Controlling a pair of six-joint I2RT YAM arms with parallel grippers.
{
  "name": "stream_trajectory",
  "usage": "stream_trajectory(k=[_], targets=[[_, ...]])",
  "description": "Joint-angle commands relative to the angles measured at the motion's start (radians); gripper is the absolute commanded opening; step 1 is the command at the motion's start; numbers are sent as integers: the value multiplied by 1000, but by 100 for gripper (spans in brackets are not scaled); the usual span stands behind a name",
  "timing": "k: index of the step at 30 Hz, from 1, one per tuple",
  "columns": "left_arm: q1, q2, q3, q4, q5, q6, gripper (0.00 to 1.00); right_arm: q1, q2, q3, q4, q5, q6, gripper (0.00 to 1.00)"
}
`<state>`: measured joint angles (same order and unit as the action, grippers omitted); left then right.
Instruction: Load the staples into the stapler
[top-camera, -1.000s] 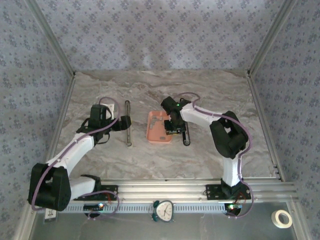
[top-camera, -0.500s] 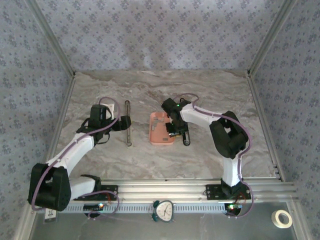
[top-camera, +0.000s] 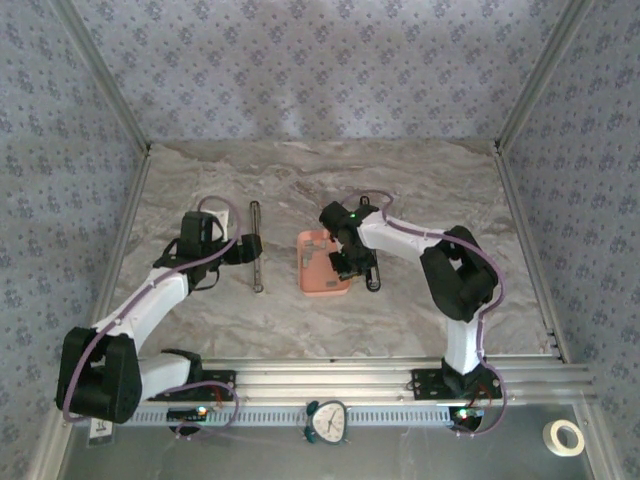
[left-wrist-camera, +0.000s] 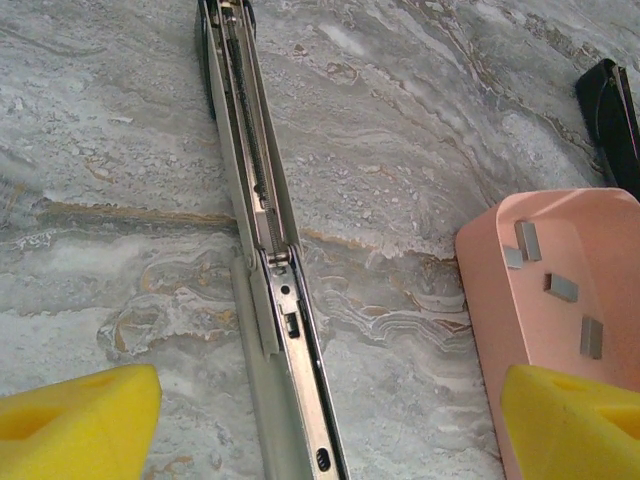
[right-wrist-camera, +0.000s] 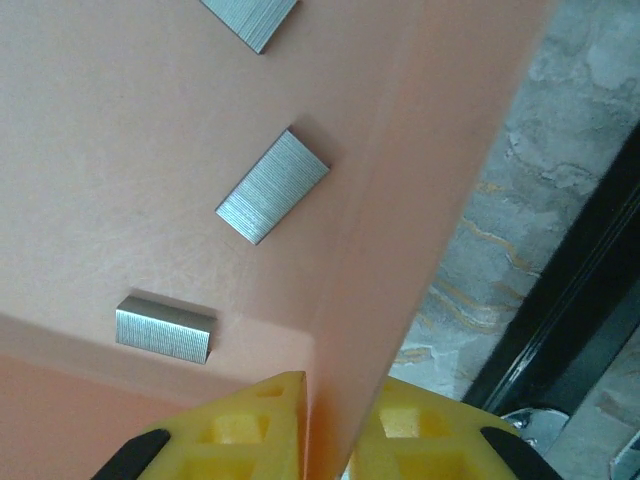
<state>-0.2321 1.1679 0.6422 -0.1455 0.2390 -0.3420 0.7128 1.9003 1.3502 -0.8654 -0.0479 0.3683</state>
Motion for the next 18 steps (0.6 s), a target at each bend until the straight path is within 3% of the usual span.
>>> stream_trajectory(k=[1,9,18], targets=[[-9,-27,-12,10,9,-5,88,10,-45,-16,-55,17,-33,17],[-9,-45,-28,11,12,-12,88,14,-93,-8,-99,29,-33,27],[-9,-51,-22,-3,11,-44,88,37,-118,170,-212,99,70,34]])
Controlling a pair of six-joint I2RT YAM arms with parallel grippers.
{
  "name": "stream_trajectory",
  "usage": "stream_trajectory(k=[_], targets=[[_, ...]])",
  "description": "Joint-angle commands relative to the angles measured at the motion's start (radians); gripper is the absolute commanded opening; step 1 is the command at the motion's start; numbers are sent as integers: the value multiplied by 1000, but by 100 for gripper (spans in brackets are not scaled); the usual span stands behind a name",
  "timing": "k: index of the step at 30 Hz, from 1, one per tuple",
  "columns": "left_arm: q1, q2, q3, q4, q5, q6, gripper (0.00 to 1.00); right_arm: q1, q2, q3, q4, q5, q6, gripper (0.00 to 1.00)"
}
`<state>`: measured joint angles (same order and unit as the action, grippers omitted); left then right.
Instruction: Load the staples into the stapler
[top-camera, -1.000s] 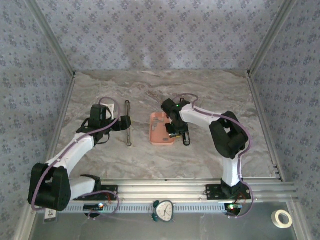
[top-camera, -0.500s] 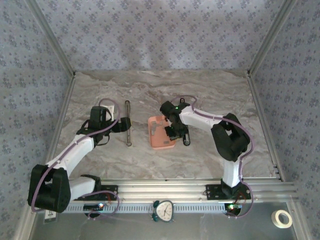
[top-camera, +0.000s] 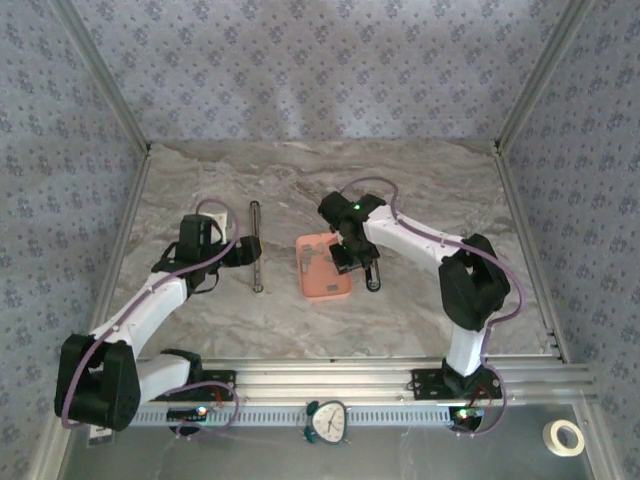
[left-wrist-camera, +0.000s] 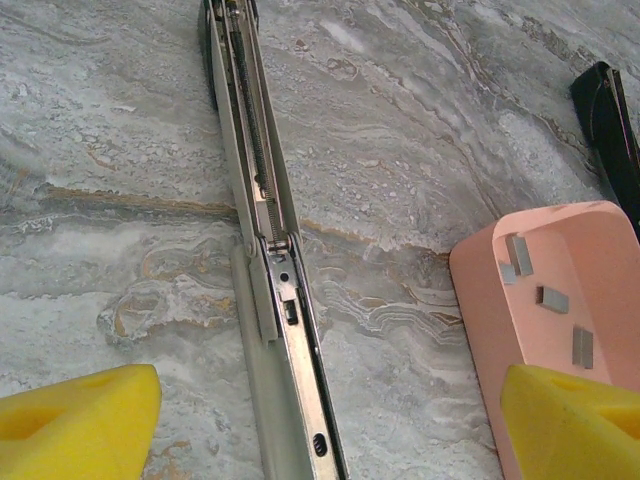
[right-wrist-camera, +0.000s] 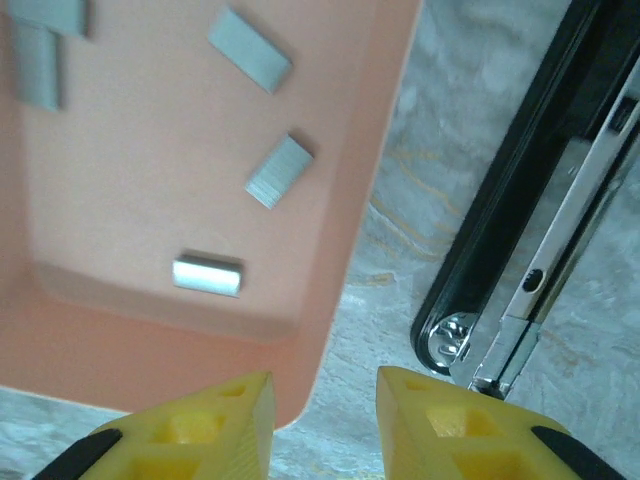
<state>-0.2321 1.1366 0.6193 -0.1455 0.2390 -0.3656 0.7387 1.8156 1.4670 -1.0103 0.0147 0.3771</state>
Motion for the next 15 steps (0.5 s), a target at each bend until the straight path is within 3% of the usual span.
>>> stream_trajectory(k=[1,15], targets=[[-9,-23,4,-6,8,-26,89,12,-31,68,-68,33,83,35],[-9,-11,-11,-9,-14,-62,89,36,3,118,-37,49,353,38]])
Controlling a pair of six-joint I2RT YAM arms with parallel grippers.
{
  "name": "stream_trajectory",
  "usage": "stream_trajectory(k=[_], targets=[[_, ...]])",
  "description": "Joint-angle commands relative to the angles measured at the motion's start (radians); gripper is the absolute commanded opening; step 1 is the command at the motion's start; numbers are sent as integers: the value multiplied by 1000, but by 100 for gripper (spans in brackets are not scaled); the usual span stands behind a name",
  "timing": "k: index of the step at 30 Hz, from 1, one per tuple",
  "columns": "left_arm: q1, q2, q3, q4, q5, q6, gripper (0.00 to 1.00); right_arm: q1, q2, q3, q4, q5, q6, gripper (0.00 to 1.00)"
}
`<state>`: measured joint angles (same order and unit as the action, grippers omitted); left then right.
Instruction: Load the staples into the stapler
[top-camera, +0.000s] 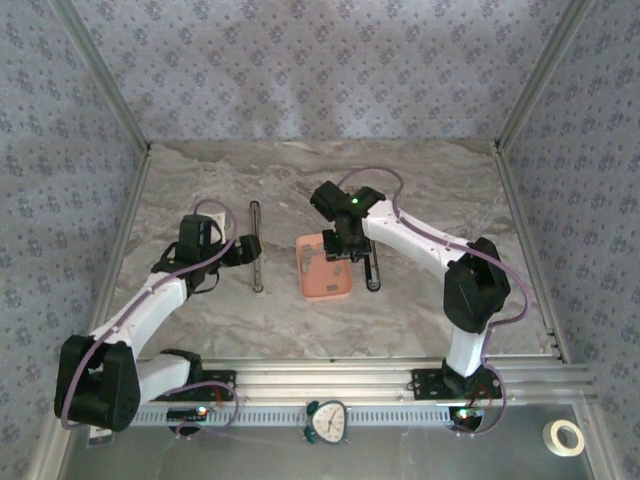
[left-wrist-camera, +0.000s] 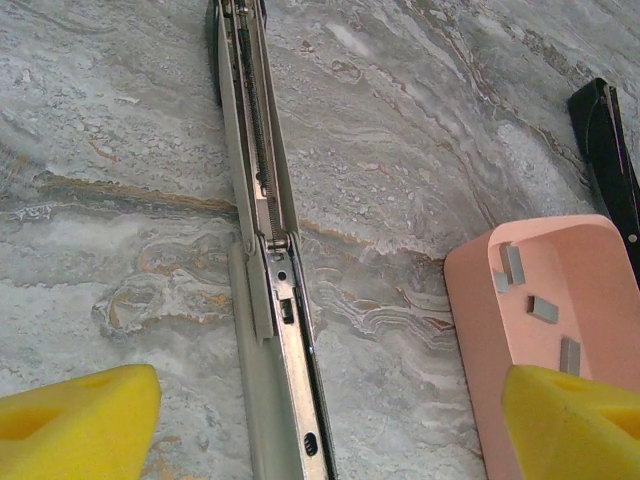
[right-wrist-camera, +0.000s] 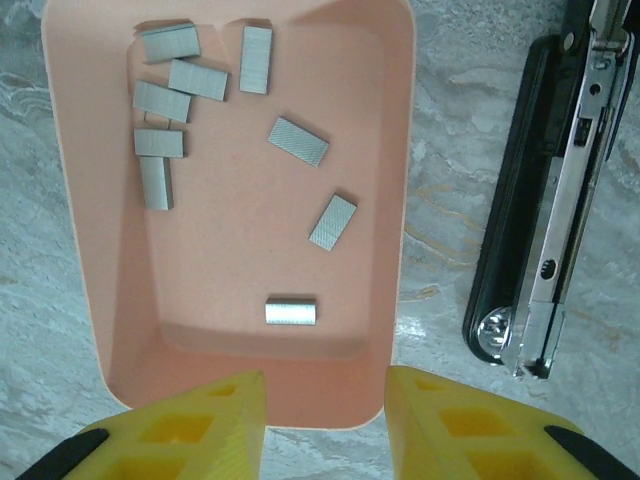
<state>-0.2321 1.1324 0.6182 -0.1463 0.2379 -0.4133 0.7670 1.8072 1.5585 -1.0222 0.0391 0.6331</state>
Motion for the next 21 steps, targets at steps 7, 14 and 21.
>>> stream_trajectory(k=[7,14,21], targets=[[-9,-12,-34,15,-15,-47,89,8,58,23,-13,40,188,40],[-9,-11,-36,13,-20,-44,89,9,124,29,15,46,218,43],[-9,-6,-38,24,-14,-45,90,2,179,30,22,71,242,44]])
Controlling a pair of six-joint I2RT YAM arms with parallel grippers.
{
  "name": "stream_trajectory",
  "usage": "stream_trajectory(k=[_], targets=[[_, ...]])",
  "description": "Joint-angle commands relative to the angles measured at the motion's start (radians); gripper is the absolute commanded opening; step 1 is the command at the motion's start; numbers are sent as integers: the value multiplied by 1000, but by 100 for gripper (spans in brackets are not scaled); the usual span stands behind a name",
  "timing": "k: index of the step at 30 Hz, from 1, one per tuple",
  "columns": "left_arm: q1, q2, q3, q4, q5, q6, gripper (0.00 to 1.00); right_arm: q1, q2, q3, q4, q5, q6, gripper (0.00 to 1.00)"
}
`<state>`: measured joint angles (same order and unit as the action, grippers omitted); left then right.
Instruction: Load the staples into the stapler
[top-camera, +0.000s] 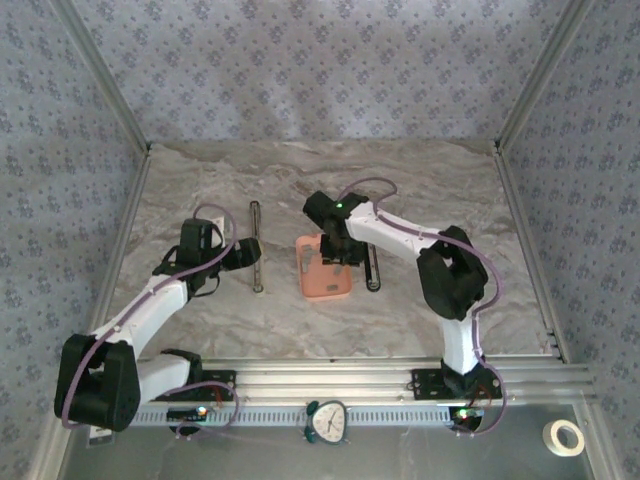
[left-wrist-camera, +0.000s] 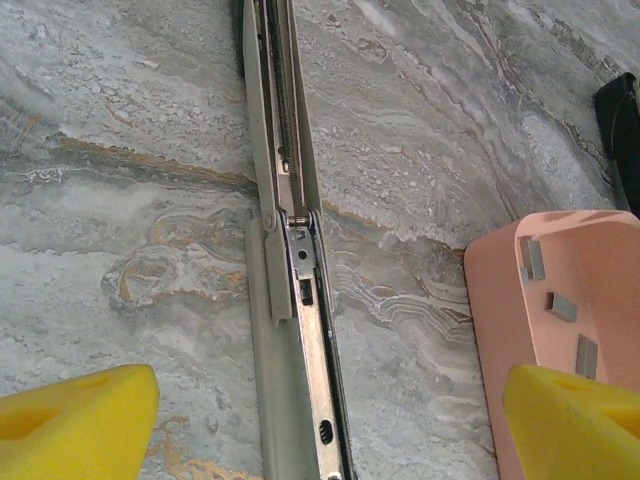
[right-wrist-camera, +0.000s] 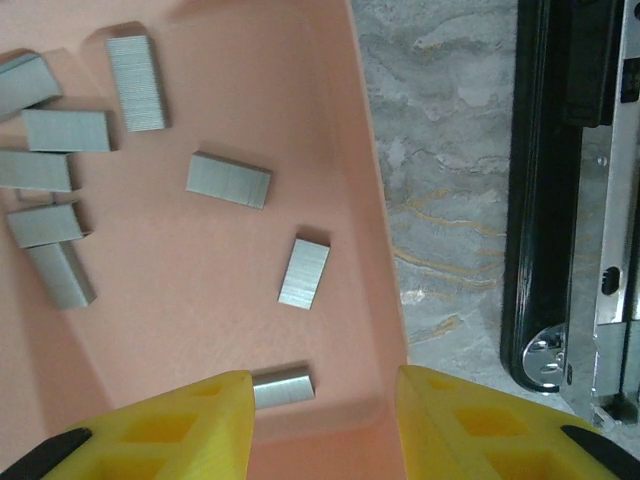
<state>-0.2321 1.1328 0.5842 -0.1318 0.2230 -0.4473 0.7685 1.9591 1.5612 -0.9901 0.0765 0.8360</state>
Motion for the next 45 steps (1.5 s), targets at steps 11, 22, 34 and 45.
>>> stream_trajectory(k=[11,22,34,45], targets=[[-9,-14,-12,23,14,-12,89,-11,109,61,8,61,49,42],[-9,-29,-31,36,7,-23,89,6,140,53,7,55,59,43],[-9,-40,-50,46,7,-18,89,35,213,92,19,42,54,33],[-9,-41,-61,54,7,-13,89,58,190,106,10,66,21,22]])
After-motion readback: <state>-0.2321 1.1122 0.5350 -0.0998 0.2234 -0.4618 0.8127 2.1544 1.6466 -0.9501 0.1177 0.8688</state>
